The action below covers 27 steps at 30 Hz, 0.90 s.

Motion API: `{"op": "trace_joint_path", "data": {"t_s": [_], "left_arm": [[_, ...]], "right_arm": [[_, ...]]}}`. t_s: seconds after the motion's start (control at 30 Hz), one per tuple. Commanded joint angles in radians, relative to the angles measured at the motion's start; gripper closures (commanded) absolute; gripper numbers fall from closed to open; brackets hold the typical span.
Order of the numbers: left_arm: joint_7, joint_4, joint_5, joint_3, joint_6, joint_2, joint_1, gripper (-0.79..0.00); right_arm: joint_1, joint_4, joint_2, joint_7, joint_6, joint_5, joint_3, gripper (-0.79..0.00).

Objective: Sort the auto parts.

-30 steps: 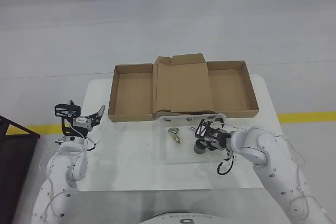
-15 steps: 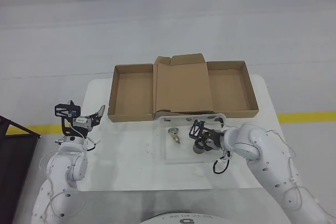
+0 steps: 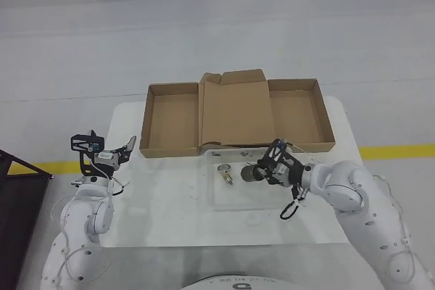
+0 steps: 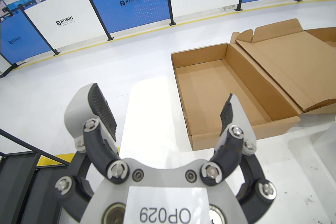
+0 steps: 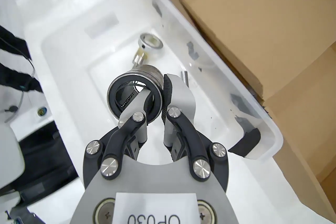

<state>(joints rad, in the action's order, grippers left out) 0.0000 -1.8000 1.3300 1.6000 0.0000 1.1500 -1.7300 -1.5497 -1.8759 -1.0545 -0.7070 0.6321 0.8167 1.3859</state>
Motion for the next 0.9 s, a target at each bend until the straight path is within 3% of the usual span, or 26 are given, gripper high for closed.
{"op": "trace_joint_path", "data": {"t_s": [0.0, 0.17, 0.37, 0.87], "left_arm": [[0.000, 0.000, 0.000, 0.000, 0.000, 0.000, 0.000, -0.785], [0.000, 0.000, 0.000, 0.000, 0.000, 0.000, 0.000, -0.785], [0.000, 0.000, 0.000, 0.000, 0.000, 0.000, 0.000, -0.785], [0.000, 0.000, 0.000, 0.000, 0.000, 0.000, 0.000, -0.785]], "right_arm": [[-0.028, 0.014, 0.003, 0.086, 0.043, -0.098, 0.046, 0.000], [-0.091, 0.072, 0.006, 0.269, 0.134, -0.294, 0.132, 0.000], [-0.106, 0.109, 0.005, 0.361, 0.152, -0.323, 0.151, 0.000], [-0.110, 0.119, 0.005, 0.386, 0.156, -0.317, 0.150, 0.000]]}}
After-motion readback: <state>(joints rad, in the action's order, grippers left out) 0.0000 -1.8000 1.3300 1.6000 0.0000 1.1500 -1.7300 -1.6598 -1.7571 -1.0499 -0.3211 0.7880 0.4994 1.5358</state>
